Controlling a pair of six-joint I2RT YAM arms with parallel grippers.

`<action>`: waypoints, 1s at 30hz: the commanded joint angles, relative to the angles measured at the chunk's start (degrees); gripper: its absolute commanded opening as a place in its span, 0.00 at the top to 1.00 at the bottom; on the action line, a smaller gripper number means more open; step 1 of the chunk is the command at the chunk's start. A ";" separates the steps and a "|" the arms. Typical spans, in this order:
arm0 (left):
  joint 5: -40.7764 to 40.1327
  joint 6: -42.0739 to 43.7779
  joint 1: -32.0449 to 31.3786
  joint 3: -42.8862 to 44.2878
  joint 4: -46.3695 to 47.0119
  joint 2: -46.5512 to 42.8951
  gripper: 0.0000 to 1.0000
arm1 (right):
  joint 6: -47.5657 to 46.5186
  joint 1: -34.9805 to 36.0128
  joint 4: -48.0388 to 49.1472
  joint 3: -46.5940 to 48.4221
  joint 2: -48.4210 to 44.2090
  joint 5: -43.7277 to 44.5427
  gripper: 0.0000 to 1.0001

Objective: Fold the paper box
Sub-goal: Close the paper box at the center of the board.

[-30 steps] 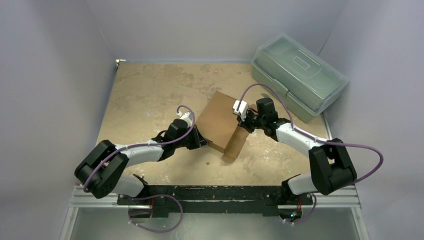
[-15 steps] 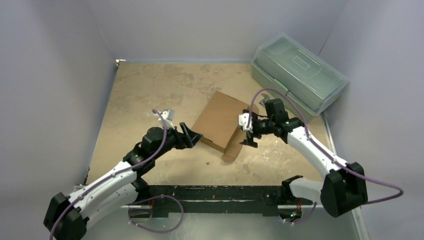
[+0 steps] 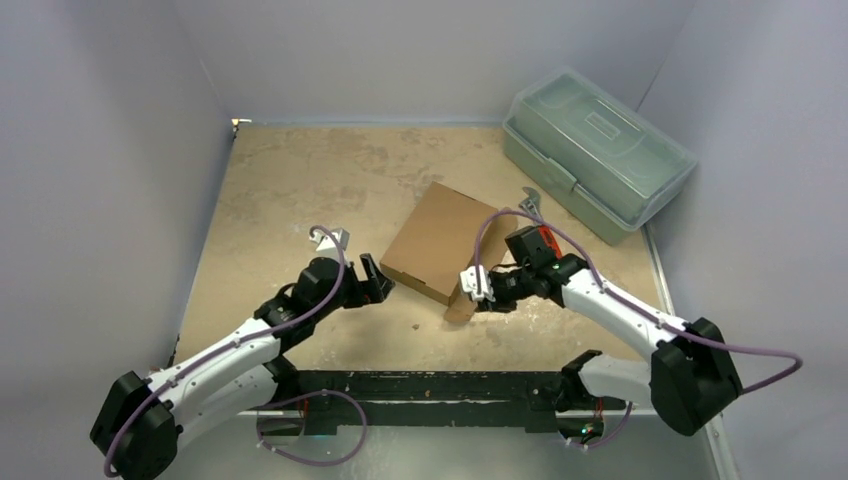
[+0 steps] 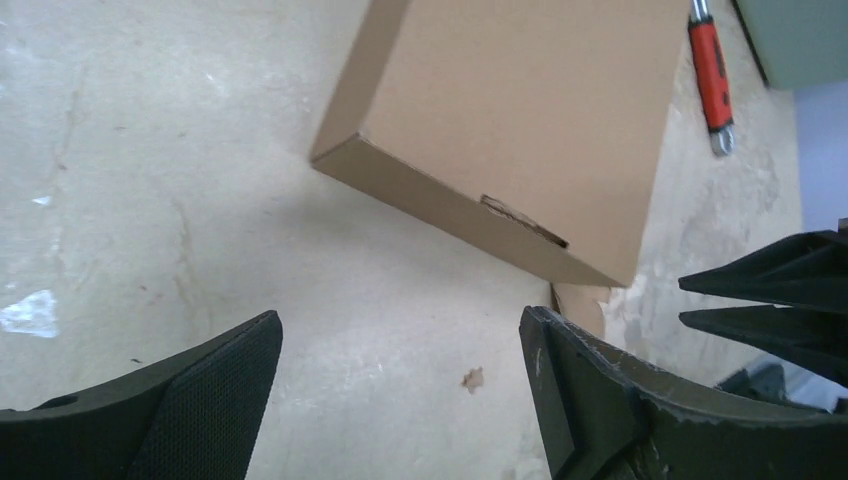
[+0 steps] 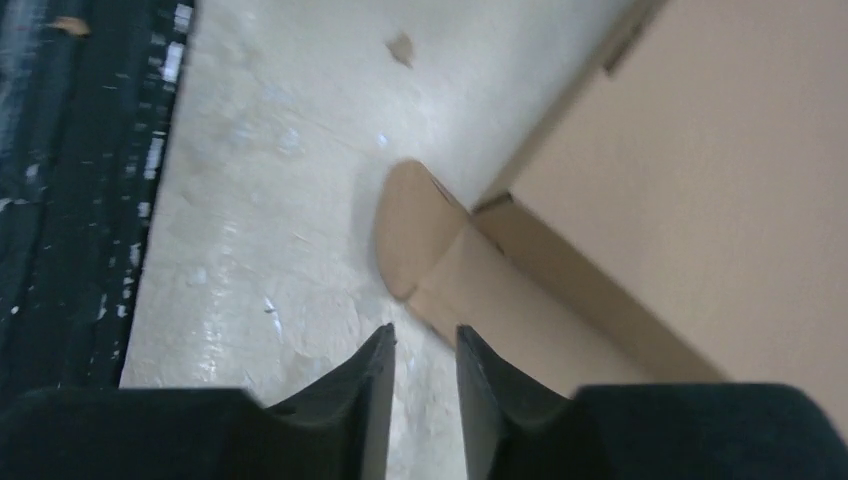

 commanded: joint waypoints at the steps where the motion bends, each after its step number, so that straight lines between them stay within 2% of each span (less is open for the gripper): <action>1: -9.07 2.44 0.25 3.40 2.64 0.49 0.13 | 12.26 -0.03 9.61 2.05 3.15 10.95 0.78; 3: -11.87 2.93 0.47 3.84 4.31 1.59 0.16 | 21.74 -0.75 17.36 2.32 4.68 16.87 0.93; 5: -12.78 3.59 1.22 4.45 7.09 3.65 0.17 | 27.92 -3.46 23.25 3.11 6.98 23.05 0.99; 9: -8.47 5.07 5.31 6.15 11.57 10.06 0.20 | 31.79 -9.28 24.35 7.14 12.89 24.22 1.00; 13: 0.30 6.05 11.41 7.09 18.45 17.04 0.22 | 32.25 -9.41 25.62 9.87 17.31 25.59 1.00; 20: 11.94 7.93 12.78 9.72 24.35 29.13 0.24 | 33.49 -8.76 24.61 18.08 25.51 25.30 1.00; 25: 10.38 6.09 12.79 6.75 21.94 26.57 0.24 | 33.68 -3.77 23.54 25.24 31.51 23.89 1.00; 30: 4.23 5.50 12.79 4.16 14.32 16.85 0.23 | 35.40 -0.13 19.85 31.33 37.00 20.95 1.00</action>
